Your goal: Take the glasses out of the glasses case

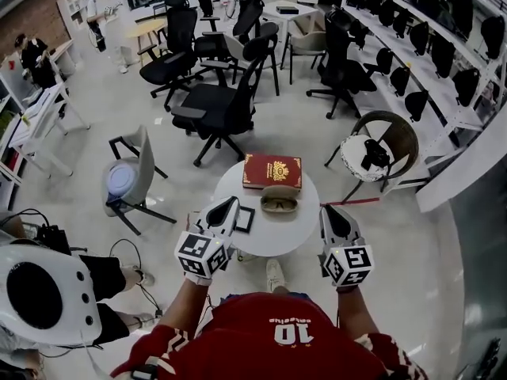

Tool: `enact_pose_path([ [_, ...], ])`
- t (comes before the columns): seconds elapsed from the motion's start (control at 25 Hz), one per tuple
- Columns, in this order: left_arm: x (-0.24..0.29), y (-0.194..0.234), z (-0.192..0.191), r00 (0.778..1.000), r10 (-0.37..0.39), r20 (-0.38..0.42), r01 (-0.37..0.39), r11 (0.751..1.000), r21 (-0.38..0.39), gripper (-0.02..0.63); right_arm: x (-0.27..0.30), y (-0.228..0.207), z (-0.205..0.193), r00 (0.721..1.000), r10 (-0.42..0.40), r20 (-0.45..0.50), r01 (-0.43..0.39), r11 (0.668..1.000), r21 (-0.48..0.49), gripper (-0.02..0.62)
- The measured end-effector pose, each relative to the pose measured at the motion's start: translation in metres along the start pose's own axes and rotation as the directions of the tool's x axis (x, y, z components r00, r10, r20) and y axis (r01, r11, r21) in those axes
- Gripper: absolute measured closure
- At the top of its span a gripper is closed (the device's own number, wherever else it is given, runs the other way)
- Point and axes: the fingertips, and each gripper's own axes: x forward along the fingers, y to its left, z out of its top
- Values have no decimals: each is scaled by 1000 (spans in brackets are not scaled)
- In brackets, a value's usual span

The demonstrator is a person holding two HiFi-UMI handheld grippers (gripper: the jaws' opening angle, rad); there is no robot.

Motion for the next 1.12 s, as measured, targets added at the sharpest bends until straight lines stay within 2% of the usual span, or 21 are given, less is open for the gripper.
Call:
enact_pose_path([
  [0.24, 32, 6, 12, 1000, 12, 1, -12, 999, 43, 597, 30, -34, 15, 999, 1, 41, -2, 1000, 12, 560],
  [0.6, 54, 12, 12, 1000, 11, 18, -11, 998, 56, 597, 54, -37, 10, 997, 59, 54, -57, 998, -26, 557],
  [0.72, 58, 11, 9, 1000, 3, 12, -4, 998, 57, 597, 60, -35, 9, 996, 71, 49, -70, 997, -34, 507],
  [0.92, 62, 4, 5, 1000, -9, 9, 9, 999, 51, 597, 63, -35, 5, 995, 90, 38, -89, 996, -33, 462],
  [1.12, 63, 1, -2, 1000, -10, 1, 10, 999, 53, 597, 68, -35, -12, 994, 108, 4, -107, 994, -23, 457],
])
